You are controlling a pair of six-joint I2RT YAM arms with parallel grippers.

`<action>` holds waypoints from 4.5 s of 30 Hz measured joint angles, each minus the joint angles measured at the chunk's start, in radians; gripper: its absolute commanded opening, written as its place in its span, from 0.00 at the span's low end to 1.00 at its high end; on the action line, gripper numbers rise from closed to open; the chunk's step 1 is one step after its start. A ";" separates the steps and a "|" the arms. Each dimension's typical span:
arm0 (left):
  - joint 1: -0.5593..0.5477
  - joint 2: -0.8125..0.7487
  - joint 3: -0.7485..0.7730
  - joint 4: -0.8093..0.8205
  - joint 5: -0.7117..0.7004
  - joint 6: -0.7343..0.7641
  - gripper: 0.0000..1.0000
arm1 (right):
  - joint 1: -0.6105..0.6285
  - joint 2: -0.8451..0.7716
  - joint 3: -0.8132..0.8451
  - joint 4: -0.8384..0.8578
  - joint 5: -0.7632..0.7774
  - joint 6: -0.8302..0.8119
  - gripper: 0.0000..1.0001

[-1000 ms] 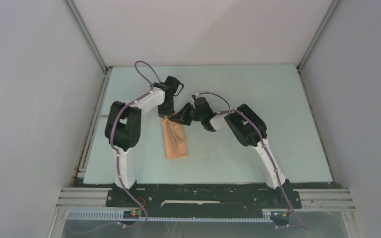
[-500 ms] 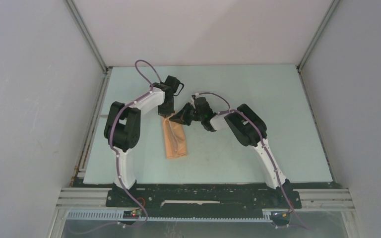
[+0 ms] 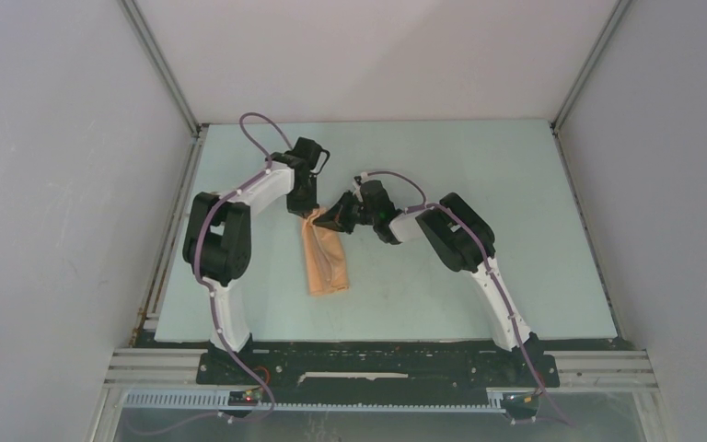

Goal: Fold the napkin into a case and place the utensils inside
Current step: Grasp the top corner of the smaller rectangle folded napkin from the folded napkin.

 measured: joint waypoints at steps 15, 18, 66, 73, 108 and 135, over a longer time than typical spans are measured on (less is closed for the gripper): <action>0.034 -0.022 -0.034 0.008 0.082 0.066 0.00 | -0.003 0.090 0.187 -0.048 -0.100 -0.052 0.00; 0.034 -0.030 -0.044 0.024 0.121 0.066 0.00 | 0.010 0.106 0.209 -0.070 -0.102 -0.056 0.00; 0.116 -0.061 -0.064 -0.003 0.222 -0.031 0.00 | -0.009 0.079 0.091 0.134 -0.175 -0.016 0.57; 0.116 -0.061 -0.064 -0.003 0.226 -0.031 0.00 | -0.015 0.051 0.059 0.111 -0.179 -0.036 0.54; 0.117 -0.062 -0.083 0.023 0.260 -0.031 0.00 | -0.001 0.010 0.230 -0.352 -0.059 -0.367 0.20; 0.203 -0.145 -0.213 0.102 0.304 -0.130 0.53 | 0.075 0.066 0.262 -0.272 0.043 -0.245 0.15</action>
